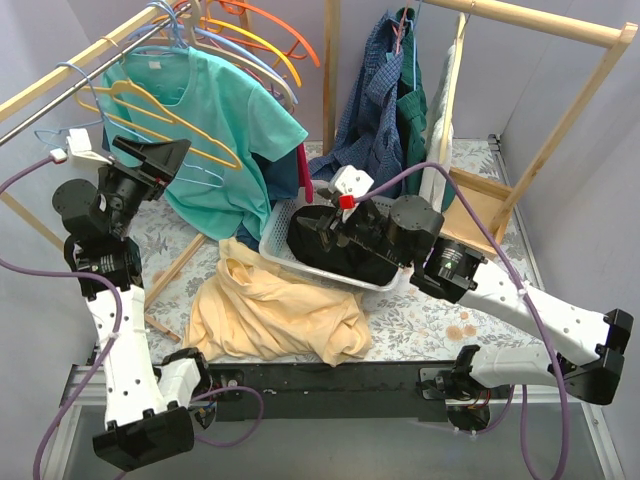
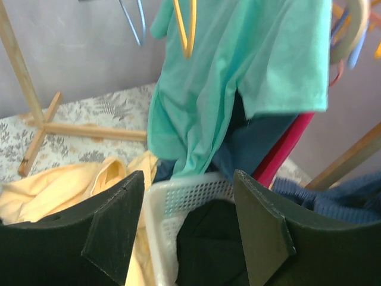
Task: Remove the t-shirt from the hanger
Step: Place the hanger at the clothesline, then pick up the T-shirt from the center of the board.
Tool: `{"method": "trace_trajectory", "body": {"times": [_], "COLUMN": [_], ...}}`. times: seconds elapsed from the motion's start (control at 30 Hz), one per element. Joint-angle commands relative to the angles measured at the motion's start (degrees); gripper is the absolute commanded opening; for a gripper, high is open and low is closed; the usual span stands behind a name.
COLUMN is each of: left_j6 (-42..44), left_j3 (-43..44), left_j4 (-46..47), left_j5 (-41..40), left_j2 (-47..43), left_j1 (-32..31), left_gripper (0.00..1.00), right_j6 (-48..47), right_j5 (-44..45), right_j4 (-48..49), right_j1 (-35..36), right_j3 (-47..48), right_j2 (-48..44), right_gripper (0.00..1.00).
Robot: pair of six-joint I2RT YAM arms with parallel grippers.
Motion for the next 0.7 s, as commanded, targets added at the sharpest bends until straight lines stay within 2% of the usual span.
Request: {"method": "trace_trajectory", "body": {"times": [0.0,0.2,0.33,0.47,0.67], "left_j6": [7.27,13.71,18.62,22.76,24.35], "left_j3": [4.23,9.24,9.59,8.8,8.54], "left_j4": [-4.9,-9.39,-11.23,-11.32,-11.15], "left_j5": [-0.14,-0.49,0.12,3.62,4.95], "left_j2": [-4.1,-5.86,-7.53,-8.41,-8.67], "left_j1": [-0.25,-1.48,-2.88,-5.51,-7.8], "left_gripper": [0.98,0.98,0.98,0.98,0.98], "right_j6": [6.29,10.51,11.57,13.68,15.78], "right_j5": [3.32,2.54,1.05,-3.17,-3.36], "right_j4": [-5.22,-8.21,-5.77,-4.43,-3.56], "right_j1": [0.16,2.7,5.43,7.01,10.27], "right_j3": [-4.24,-8.91,-9.61,-7.51,-2.85], "right_j2": [-0.47,4.79,11.2,18.94,30.72], "right_gripper": [0.69,0.68,0.68,0.68,0.72]}}
